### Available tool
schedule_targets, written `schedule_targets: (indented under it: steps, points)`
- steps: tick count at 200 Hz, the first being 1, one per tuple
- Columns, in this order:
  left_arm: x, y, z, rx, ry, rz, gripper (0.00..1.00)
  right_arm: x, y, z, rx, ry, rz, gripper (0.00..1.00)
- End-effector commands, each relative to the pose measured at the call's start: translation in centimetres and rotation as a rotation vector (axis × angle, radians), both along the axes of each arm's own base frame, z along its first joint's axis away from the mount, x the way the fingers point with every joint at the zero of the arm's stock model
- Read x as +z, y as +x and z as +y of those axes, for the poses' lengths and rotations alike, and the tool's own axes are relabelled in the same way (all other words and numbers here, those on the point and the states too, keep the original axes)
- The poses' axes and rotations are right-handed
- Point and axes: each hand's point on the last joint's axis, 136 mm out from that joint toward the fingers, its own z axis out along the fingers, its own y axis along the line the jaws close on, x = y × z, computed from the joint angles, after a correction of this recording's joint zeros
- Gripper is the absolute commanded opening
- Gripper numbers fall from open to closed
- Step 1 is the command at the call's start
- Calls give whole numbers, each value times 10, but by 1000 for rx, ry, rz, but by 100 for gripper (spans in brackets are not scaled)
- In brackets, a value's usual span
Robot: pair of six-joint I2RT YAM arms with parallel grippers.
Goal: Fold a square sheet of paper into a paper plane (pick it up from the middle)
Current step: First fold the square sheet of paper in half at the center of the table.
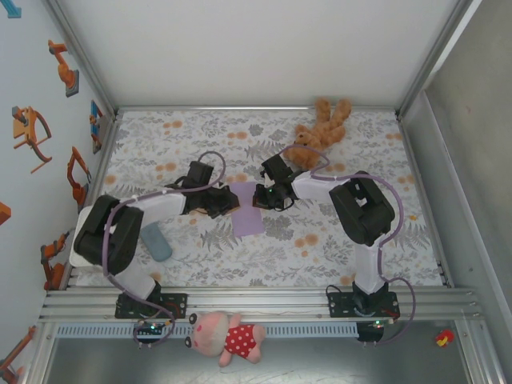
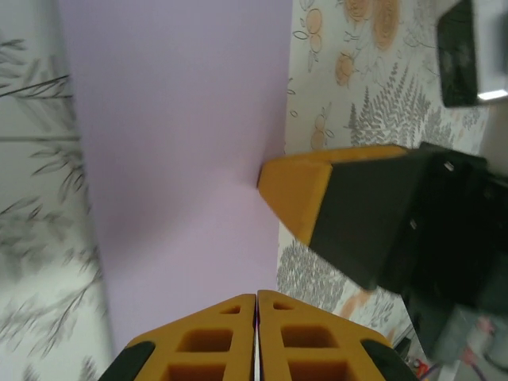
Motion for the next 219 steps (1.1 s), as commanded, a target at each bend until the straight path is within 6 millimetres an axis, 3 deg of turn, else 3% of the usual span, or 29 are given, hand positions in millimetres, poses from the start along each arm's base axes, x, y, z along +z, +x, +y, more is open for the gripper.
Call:
schedule_targets:
  steps: [1, 31, 74, 108, 126, 147, 172, 195, 219]
  points:
    - [-5, 2, -14, 7, -37, 47, 8, -89, -57, -76, -52, -370, 219, 0]
    - [-36, -8, -4, 16, 44, 125, 8, -92, -60, -79, -51, -384, 227, 0]
    - [-70, -33, 30, 83, 112, 222, 8, -94, -60, -87, -56, -417, 216, 0]
    - [-67, -39, 62, 147, 142, 224, 8, -97, -61, -90, -59, -433, 215, 0]
    - [-50, -30, 69, 163, 123, 182, 8, -98, -62, -91, -59, -435, 215, 0]
    - [-21, -12, 57, 146, 63, 100, 9, -98, -62, -91, -58, -432, 214, 0]
    - [9, 17, 25, 120, -40, -7, 9, -99, -61, -88, -60, -426, 216, 0]
    - [5, 34, 6, 94, -37, -4, 9, -100, -60, -87, -60, -422, 215, 0]
    - [-13, 49, 2, 109, -21, 15, 8, -99, -60, -88, -59, -426, 215, 0]
